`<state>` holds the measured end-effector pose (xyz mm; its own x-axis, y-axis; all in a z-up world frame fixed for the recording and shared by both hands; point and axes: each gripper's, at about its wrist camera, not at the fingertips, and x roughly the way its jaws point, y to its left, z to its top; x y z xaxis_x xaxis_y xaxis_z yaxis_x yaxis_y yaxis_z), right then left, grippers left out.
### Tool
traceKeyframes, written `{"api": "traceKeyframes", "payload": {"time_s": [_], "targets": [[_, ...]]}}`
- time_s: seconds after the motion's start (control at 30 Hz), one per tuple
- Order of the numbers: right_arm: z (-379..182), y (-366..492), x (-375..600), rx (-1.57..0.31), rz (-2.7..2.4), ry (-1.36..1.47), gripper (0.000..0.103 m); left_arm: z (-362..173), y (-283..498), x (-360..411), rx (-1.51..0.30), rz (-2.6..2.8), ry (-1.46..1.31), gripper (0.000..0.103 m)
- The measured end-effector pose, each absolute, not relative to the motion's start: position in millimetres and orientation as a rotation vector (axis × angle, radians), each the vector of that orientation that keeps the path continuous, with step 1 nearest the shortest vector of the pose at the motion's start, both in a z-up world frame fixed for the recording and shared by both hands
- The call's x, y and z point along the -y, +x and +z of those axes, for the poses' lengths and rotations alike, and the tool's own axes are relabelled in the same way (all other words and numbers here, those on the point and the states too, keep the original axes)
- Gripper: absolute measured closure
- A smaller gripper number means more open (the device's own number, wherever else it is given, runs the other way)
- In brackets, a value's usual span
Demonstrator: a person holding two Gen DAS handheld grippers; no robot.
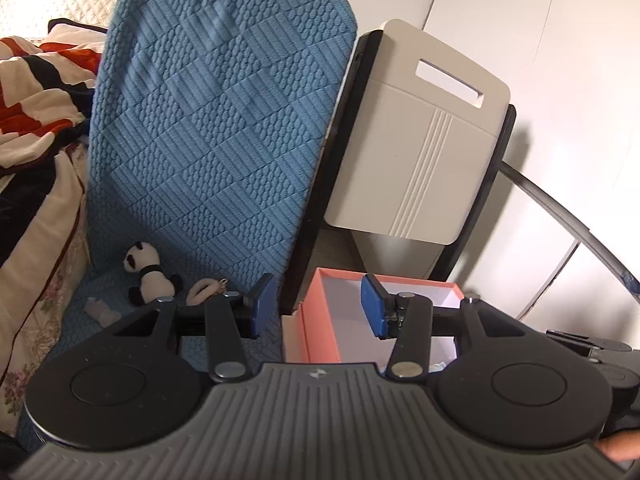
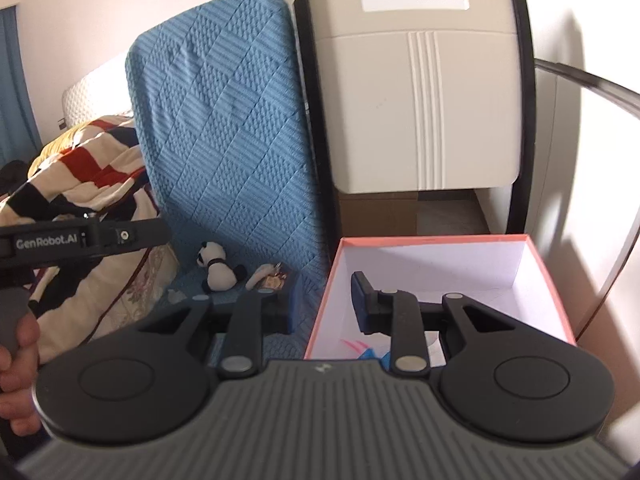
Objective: Organize soft objects
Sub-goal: 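Withdraw both tools from the box toward the panda plush on the seat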
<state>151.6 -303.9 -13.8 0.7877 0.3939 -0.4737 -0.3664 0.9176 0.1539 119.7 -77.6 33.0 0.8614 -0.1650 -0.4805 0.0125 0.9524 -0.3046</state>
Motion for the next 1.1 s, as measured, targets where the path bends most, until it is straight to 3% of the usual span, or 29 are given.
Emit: {"api": "traceKeyframes", "payload": {"time_s": [0.53, 1.1], "targets": [[-56.6, 134.2, 232.4, -0.564, 0.498, 0.01, 0.073, 6.4, 96.6, 37.3, -0.498, -0.051, -0.273, 0.05], [-89.5, 128.2, 194.7, -0.613, 0.466, -0.022, 0.072, -43.3, 74.3, -12.1, -0.587, -0.013, -0.323, 0.05]]}}
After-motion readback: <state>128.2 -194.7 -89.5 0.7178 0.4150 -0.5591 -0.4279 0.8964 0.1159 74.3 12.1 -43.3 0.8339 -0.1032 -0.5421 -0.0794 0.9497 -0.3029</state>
